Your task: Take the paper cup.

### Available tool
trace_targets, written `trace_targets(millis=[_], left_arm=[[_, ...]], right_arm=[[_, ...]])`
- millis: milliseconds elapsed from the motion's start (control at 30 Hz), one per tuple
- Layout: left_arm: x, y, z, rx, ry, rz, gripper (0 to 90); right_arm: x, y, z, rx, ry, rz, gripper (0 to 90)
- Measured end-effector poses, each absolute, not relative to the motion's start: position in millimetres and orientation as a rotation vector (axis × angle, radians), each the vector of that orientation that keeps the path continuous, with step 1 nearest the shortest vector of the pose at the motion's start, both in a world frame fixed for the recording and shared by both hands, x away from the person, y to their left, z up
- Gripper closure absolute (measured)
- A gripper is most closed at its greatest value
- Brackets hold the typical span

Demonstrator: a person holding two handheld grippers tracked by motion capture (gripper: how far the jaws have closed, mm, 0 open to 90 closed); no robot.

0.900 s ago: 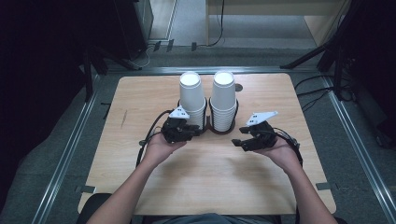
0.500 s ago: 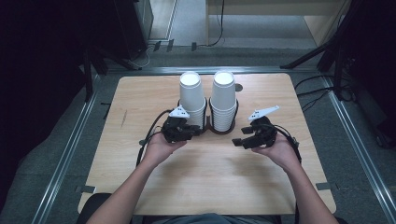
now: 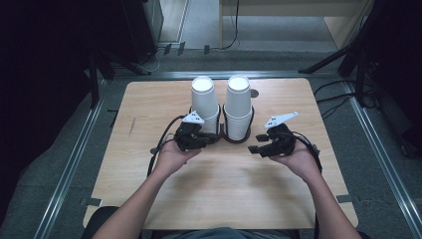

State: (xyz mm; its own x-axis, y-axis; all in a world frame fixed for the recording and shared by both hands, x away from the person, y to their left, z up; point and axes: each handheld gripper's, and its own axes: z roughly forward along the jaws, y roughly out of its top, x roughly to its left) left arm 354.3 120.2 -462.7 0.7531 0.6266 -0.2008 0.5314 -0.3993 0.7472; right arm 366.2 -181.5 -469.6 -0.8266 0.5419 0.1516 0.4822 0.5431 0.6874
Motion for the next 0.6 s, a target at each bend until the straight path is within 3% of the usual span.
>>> trace_targets(millis=[300,600], left_arm=[[356.3,112.3,-453.7,2.082,0.879,0.136,85.4],[360.2,105.9,-446.4,2.094,0.885,0.147,86.5]], right_arm=[[369.3,-177.6,-457.7,0.856,2.72,1.136,46.1],[377.5,-184.5,-439.9,0.885,2.697,1.151,45.1]])
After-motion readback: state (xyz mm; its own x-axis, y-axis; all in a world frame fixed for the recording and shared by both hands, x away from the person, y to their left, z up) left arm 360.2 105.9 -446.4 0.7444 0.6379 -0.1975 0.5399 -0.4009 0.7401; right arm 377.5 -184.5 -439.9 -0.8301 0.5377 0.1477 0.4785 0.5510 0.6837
